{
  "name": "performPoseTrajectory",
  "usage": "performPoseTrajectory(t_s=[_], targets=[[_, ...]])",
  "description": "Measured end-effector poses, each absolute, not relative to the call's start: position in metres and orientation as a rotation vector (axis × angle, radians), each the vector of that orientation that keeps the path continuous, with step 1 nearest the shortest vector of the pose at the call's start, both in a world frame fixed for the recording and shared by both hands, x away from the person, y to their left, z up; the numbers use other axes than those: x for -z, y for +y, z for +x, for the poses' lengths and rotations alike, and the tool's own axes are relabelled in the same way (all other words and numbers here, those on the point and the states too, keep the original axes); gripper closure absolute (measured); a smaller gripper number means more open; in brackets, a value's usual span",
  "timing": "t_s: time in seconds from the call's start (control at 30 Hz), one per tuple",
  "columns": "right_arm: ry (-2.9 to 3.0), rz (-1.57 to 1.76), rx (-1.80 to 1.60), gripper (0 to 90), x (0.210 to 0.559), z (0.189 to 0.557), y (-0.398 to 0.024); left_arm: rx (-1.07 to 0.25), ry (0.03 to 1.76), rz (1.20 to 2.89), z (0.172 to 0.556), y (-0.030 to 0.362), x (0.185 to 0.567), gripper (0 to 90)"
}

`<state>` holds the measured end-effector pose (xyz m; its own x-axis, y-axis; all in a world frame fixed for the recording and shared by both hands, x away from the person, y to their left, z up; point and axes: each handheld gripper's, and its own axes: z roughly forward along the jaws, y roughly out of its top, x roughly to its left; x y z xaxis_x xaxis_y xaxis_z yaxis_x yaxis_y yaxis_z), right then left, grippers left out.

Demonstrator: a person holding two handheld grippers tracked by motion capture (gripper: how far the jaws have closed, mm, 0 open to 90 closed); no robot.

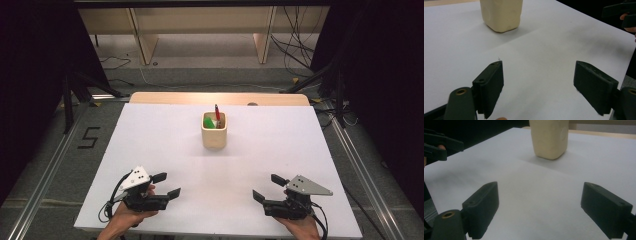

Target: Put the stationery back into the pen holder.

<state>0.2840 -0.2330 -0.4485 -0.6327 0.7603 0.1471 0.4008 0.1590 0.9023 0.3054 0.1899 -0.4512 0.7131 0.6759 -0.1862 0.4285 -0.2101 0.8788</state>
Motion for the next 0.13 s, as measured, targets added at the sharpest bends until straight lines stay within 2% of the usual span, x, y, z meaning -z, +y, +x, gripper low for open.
performPoseTrajectory(t_s=[0.13], targets=[[2.092, 1.108, -1.469, 15.7, 0.4480, 0.2840, -0.2334, -0.288, 0.864, 1.846, 0.3054, 0.1894, 0.4514, 23.6]])
